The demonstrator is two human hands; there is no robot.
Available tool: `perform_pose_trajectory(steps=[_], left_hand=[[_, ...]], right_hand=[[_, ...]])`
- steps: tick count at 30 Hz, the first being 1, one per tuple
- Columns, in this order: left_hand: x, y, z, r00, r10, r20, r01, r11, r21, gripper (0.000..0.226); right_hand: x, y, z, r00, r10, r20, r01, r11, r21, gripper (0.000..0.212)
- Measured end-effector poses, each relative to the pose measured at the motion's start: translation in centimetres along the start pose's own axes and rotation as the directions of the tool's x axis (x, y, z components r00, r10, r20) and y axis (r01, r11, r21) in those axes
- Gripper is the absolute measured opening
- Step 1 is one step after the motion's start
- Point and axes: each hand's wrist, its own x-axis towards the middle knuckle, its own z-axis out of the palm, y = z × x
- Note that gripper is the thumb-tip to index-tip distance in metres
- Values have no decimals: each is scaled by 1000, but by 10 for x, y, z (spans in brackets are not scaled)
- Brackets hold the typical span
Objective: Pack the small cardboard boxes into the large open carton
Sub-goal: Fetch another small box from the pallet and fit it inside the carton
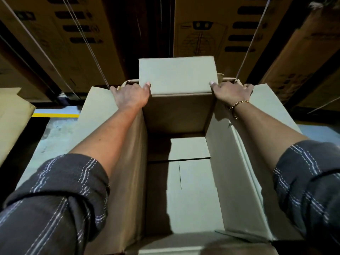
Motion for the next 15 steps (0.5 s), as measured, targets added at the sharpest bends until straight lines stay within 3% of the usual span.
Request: perform_pose_trajectory(steps=[5,8,15], left_hand=[[9,0,2,1000,-25,7,25,1000,10,81],[12,-1,6,1000,-28,-2,28,999,19,81],[7,0,9,997,32,-77,-37,998,-58,64]], right_hand=[[10,-1,1,999,26,36,-25,1000,-15,76],[9,0,5,1000,4,-19,-5,999,-35,76],[-1,0,2,997,-34,-63,31,999,-43,70]])
